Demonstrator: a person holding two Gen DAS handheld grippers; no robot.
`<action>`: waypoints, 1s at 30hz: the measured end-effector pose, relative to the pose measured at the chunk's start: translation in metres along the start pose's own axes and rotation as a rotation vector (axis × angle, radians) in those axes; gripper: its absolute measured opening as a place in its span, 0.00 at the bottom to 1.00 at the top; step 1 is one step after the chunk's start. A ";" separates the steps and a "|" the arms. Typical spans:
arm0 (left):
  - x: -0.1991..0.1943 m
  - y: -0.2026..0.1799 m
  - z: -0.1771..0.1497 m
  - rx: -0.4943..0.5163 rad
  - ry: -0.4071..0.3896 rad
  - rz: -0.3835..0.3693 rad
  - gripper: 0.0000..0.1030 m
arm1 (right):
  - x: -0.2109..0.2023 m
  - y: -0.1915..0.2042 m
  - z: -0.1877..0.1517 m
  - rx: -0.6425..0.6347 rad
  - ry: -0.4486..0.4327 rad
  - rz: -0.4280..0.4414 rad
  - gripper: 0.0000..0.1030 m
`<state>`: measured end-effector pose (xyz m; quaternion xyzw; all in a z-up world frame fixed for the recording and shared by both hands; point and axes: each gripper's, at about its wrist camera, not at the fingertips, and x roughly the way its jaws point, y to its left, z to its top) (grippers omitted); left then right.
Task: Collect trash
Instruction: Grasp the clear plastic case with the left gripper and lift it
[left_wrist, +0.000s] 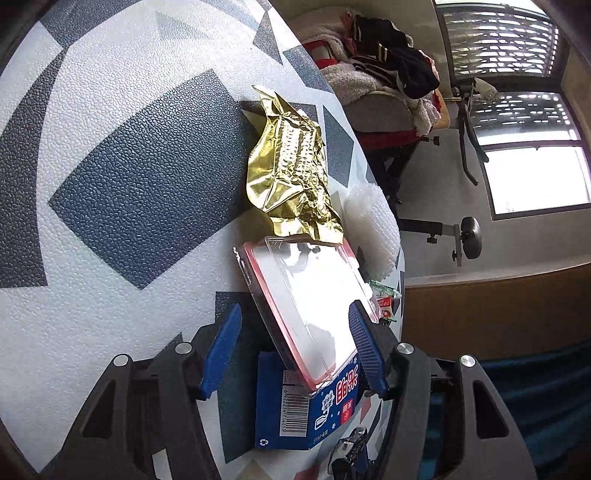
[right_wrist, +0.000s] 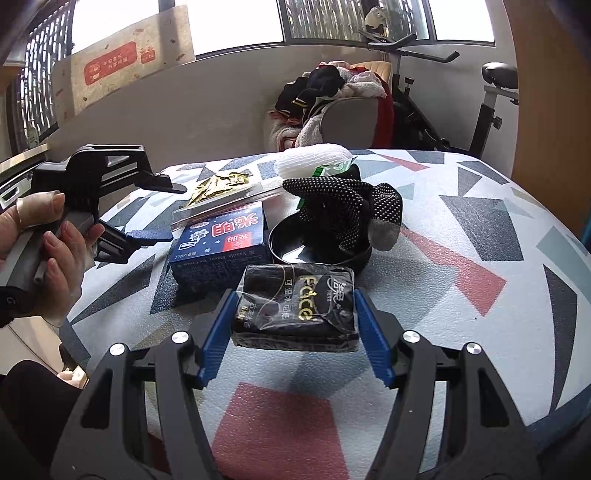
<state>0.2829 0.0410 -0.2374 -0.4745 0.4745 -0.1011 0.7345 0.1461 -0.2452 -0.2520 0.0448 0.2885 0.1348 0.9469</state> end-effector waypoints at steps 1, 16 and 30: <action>0.005 -0.002 0.000 0.005 0.003 0.011 0.52 | 0.000 -0.001 0.000 0.001 0.001 0.001 0.62; -0.027 -0.081 -0.008 0.402 -0.109 -0.026 0.17 | -0.001 -0.004 -0.001 0.013 -0.008 0.012 0.62; -0.106 -0.124 -0.054 0.717 -0.157 -0.018 0.15 | -0.023 0.012 0.001 -0.017 -0.051 -0.015 0.62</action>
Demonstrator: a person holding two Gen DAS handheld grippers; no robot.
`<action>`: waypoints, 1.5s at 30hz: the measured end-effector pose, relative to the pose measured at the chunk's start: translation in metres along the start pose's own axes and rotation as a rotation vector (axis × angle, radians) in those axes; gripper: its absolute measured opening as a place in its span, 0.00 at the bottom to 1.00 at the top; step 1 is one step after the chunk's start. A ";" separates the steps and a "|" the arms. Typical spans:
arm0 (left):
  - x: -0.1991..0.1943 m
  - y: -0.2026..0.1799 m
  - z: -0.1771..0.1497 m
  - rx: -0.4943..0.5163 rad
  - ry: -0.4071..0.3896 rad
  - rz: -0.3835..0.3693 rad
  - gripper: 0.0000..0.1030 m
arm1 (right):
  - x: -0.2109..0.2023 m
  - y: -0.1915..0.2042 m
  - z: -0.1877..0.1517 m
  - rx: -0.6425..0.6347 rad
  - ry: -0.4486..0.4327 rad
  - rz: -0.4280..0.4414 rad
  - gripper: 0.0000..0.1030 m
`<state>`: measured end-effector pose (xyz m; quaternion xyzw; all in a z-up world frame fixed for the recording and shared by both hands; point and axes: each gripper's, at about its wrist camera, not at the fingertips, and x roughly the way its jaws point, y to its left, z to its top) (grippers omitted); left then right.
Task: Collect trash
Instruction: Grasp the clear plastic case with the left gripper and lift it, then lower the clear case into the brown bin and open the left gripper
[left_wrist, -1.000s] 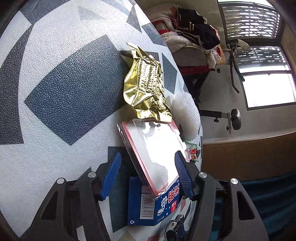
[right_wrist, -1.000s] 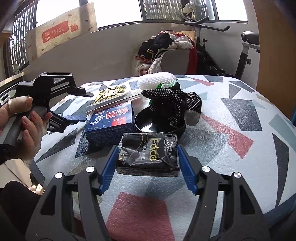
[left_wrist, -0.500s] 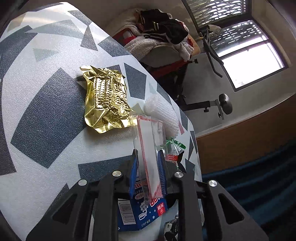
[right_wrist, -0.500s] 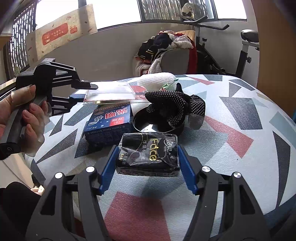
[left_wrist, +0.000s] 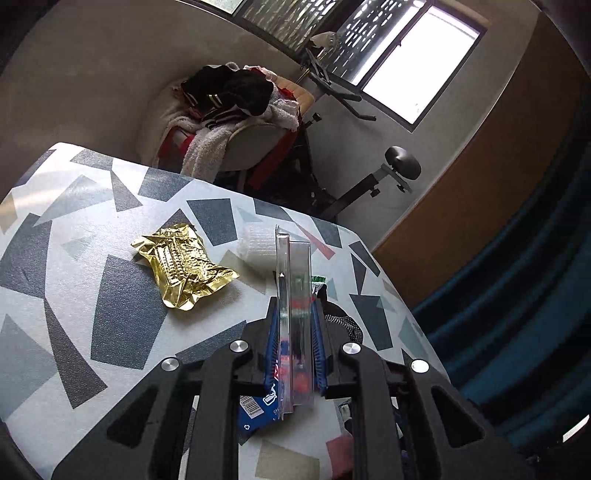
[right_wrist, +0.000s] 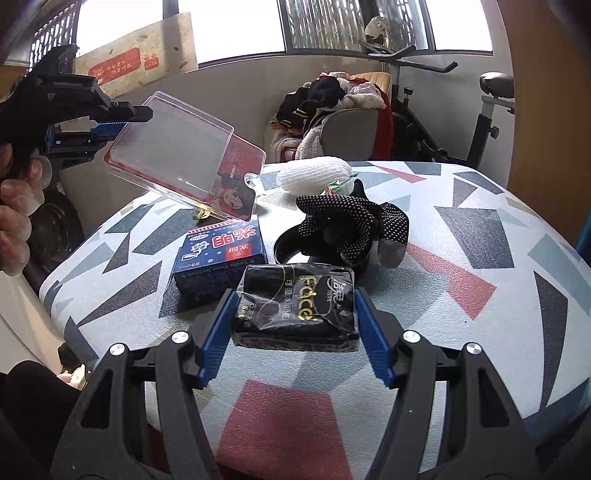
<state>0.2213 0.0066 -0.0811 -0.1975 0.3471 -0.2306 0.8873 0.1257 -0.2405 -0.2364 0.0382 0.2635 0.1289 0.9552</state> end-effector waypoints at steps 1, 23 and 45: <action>-0.007 -0.001 0.001 -0.001 -0.004 -0.009 0.14 | -0.005 0.003 0.001 -0.004 -0.006 -0.001 0.62; -0.098 -0.031 -0.135 0.085 0.245 -0.117 0.13 | -0.092 0.038 -0.039 -0.025 0.025 -0.015 0.62; -0.022 -0.009 -0.252 0.265 0.539 0.052 0.44 | -0.088 0.039 -0.050 -0.027 0.067 -0.008 0.62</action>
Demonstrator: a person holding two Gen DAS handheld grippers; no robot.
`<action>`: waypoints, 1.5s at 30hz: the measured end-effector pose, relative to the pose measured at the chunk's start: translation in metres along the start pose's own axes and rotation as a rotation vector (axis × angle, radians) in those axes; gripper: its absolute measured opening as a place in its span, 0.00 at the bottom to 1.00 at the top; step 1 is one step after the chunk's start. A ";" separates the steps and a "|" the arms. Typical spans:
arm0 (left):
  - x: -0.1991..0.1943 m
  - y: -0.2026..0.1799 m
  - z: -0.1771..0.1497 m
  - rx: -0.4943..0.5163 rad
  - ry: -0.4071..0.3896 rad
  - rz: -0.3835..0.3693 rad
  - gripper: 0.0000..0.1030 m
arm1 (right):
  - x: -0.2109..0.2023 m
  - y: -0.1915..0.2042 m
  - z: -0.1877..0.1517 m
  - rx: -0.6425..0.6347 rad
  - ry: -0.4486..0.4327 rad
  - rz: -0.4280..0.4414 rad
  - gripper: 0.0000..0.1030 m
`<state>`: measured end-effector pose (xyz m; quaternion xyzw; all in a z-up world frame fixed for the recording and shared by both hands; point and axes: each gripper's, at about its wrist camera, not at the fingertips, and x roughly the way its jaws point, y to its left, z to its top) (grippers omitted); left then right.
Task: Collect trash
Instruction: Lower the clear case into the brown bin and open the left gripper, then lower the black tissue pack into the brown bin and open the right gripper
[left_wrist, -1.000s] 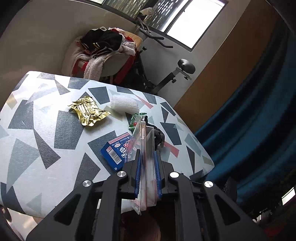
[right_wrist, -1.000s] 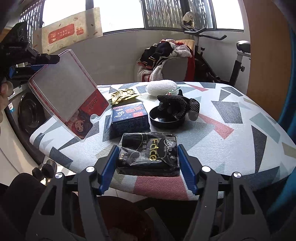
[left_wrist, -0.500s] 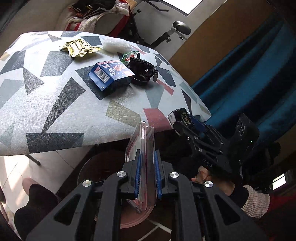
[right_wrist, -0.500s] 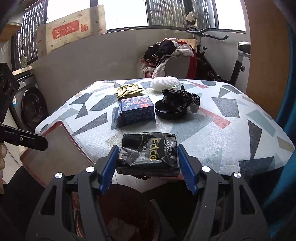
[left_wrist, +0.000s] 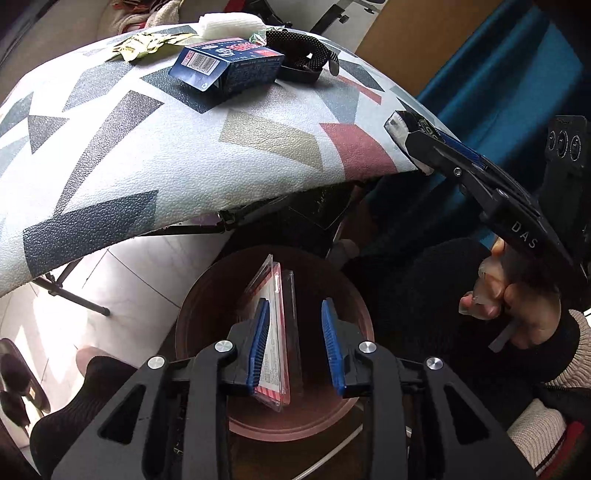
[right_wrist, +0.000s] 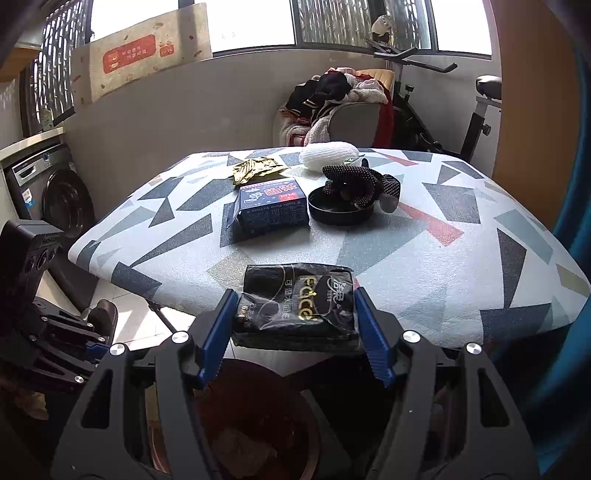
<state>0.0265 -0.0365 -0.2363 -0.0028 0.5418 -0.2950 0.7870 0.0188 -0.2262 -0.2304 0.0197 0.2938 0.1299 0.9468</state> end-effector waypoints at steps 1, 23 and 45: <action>-0.003 0.000 0.000 0.002 -0.016 0.000 0.54 | 0.001 0.000 0.000 -0.002 0.003 0.000 0.62; -0.110 0.019 -0.038 0.041 -0.515 0.408 0.93 | 0.024 0.073 -0.035 -0.305 0.150 0.121 0.62; -0.099 0.047 -0.037 -0.090 -0.452 0.414 0.94 | 0.048 0.111 -0.068 -0.484 0.293 0.130 0.63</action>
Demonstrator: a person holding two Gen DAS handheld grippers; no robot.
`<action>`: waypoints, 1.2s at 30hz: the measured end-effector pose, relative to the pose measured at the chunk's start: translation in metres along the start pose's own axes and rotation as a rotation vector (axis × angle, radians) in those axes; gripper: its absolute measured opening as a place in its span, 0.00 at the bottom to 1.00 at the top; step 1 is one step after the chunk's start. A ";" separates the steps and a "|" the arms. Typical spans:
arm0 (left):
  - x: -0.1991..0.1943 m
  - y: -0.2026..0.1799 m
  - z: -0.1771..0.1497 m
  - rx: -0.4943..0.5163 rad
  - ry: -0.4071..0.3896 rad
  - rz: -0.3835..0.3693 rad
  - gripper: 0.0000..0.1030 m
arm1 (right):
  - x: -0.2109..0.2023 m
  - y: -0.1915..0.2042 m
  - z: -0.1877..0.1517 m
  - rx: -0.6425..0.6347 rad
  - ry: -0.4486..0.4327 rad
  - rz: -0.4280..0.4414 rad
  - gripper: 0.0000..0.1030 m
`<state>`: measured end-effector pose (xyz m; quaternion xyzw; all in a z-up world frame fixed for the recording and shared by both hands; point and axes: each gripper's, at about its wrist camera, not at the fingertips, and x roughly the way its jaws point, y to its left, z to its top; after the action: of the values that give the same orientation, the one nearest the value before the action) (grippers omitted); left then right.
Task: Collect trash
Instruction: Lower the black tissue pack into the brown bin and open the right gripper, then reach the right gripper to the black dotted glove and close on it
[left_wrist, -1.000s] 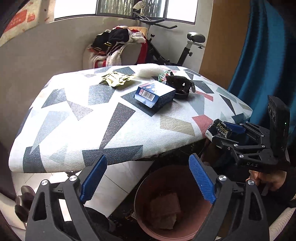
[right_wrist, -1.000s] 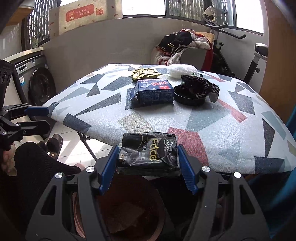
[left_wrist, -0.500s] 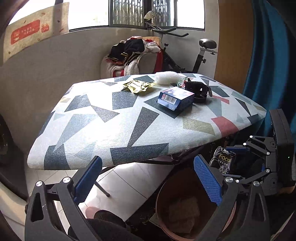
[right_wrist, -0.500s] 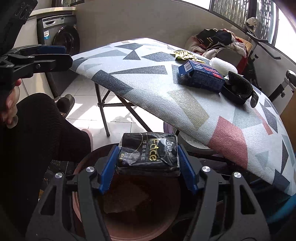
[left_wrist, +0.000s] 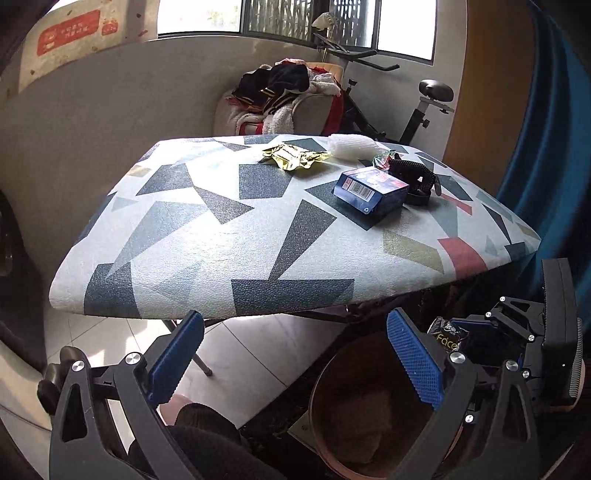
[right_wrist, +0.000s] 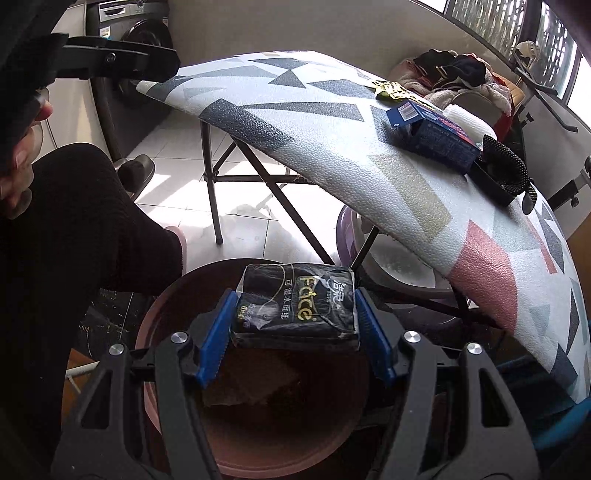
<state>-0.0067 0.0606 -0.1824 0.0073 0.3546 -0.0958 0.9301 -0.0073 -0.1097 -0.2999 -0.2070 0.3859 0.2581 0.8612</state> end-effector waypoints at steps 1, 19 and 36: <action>0.000 0.001 0.000 -0.002 0.000 0.000 0.94 | 0.000 0.000 0.000 0.001 0.001 -0.002 0.63; 0.003 0.000 0.000 0.006 0.015 0.015 0.94 | 0.001 -0.039 -0.002 0.173 0.007 -0.105 0.94; 0.008 -0.005 0.000 0.026 0.035 0.020 0.94 | -0.007 -0.067 -0.005 0.318 -0.046 -0.114 0.94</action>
<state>-0.0016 0.0541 -0.1878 0.0248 0.3696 -0.0909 0.9244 0.0265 -0.1666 -0.2867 -0.0838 0.3897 0.1490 0.9050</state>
